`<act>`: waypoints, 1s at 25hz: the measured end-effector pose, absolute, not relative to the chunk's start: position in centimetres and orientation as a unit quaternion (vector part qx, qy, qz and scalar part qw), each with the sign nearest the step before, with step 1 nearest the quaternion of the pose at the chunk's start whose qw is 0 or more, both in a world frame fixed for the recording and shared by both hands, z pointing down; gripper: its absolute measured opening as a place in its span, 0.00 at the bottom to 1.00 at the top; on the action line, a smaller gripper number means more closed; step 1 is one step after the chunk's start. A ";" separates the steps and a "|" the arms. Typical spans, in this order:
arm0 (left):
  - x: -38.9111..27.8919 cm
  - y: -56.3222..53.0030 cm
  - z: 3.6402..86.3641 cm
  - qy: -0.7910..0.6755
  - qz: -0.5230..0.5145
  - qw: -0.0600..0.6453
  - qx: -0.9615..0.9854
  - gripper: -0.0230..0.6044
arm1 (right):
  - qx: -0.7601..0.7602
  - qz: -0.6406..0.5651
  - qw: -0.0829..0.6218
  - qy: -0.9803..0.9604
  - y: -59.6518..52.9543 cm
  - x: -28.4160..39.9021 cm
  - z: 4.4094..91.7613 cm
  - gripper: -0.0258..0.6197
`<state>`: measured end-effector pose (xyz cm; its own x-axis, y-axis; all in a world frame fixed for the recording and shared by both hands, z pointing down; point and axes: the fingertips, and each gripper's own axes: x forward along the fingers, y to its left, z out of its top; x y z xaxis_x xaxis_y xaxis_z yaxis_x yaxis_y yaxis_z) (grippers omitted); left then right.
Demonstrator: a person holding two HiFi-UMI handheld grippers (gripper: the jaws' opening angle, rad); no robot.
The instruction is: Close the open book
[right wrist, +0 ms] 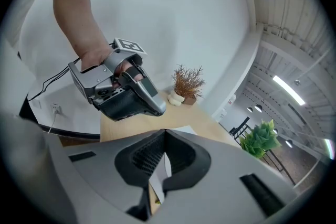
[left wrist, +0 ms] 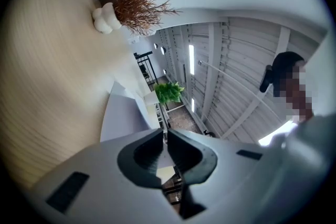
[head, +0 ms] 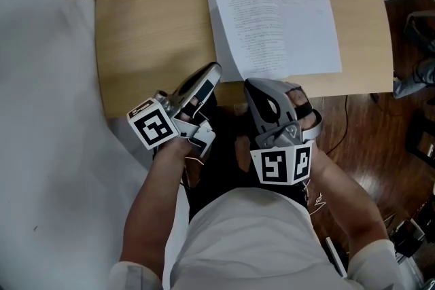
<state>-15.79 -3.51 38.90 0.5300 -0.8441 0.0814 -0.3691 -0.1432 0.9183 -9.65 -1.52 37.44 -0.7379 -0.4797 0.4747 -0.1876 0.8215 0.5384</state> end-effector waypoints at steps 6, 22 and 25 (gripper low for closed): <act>-14.1 -3.4 36.1 -0.433 -0.218 0.451 0.749 0.04 | 0.199 -0.230 0.307 -0.902 -2.6 -7.9 37.0 0.04; -10.3 -3.5 34.3 -0.416 -0.187 0.431 0.779 0.04 | 0.255 -0.224 0.292 -0.894 -5.4 -4.6 35.1 0.04; -9.5 -3.7 34.2 -0.413 -0.183 0.431 0.781 0.04 | 0.264 -0.219 0.294 -0.892 -6.0 -3.6 35.1 0.04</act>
